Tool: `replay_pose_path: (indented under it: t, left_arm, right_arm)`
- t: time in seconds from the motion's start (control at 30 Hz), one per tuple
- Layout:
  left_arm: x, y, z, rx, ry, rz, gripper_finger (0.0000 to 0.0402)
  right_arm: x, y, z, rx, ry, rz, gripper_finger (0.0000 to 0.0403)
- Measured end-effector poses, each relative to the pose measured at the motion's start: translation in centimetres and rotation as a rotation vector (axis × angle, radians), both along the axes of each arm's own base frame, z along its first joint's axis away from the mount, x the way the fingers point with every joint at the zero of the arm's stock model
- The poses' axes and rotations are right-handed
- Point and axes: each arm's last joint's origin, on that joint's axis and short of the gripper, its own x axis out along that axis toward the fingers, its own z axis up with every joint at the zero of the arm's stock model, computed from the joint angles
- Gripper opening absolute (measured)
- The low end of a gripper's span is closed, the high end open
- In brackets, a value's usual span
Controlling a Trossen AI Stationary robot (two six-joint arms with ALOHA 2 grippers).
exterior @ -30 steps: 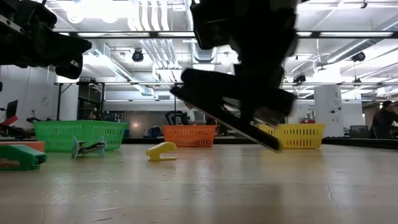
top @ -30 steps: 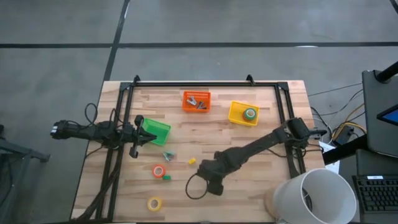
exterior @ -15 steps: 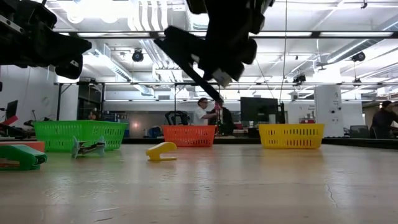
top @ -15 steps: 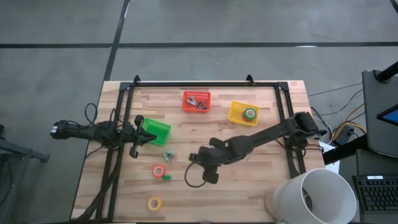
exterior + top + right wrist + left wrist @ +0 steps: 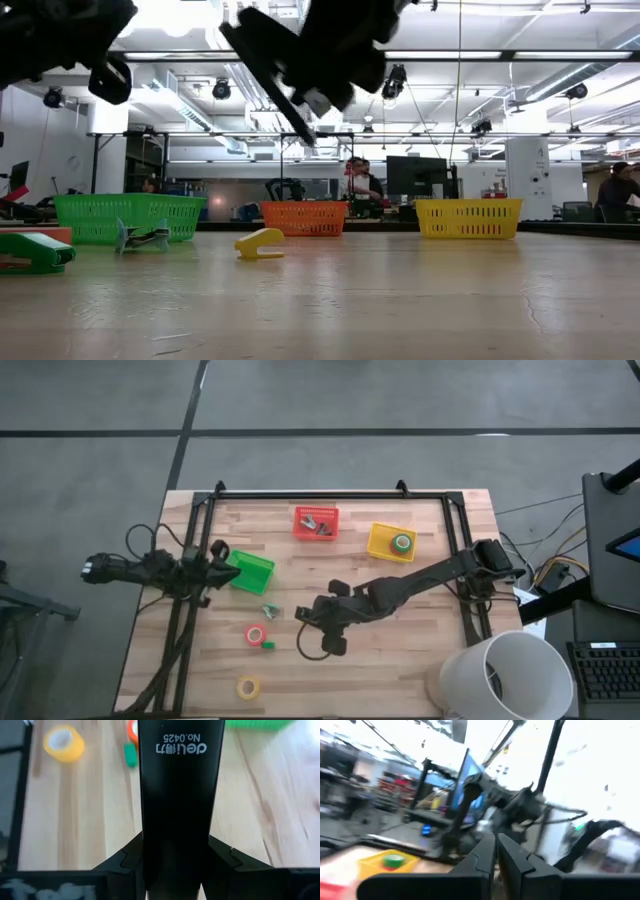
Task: Pick and place Stapler, Stapler remover, tape
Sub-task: Put the black stapler into the green basket
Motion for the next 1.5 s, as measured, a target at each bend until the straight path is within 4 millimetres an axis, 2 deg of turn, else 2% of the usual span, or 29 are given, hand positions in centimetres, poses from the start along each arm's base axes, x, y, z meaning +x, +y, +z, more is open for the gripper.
replay_pose_path:
  t: [0.1, 0.2, 0.33, 0.5, 0.67, 0.83, 1.23, 1.5]
  left_arm:
    - [0.1, 0.0, -0.1, -0.035, 0.017, -0.008, 0.0023]
    - [0.1, 0.3, 0.2, -0.003, -0.018, 0.108, 0.0023]
    - [0.5, 0.3, -0.1, -0.049, 0.027, 0.107, 0.0034]
    - [1.4, 0.1, -1.0, -0.033, 0.133, 0.102, 0.0104]
    - [2.2, -0.1, -0.8, -0.032, 0.116, 0.084, 0.0185]
    - [3.2, -0.6, -0.4, 0.023, 0.128, 0.017, 0.0228]
    - [7.5, -1.7, 3.2, 0.109, 0.168, 0.02, 0.0239]
    - [9.3, -2.5, 3.7, 0.141, 0.206, -0.067, 0.0239]
  right_arm:
    - [0.6, -0.2, 0.4, -0.013, -0.068, 0.009, 0.0127]
    - [1.0, -0.5, 0.8, -0.049, -0.126, -0.013, 0.0121]
    - [1.5, -1.3, 1.1, -0.067, -0.177, -0.029, 0.0121]
    - [2.1, -2.2, 1.5, -0.069, -0.23, -0.041, 0.0129]
    - [2.4, -3.4, 1.5, -0.064, -0.227, -0.063, 0.0123]
    - [2.6, -4.5, 1.5, -0.051, -0.232, -0.077, 0.0123]
    - [2.9, -4.8, 1.9, -0.006, -0.272, -0.056, 0.0121]
    - [2.9, -4.7, 1.8, 0.001, -0.259, -0.055, 0.0129]
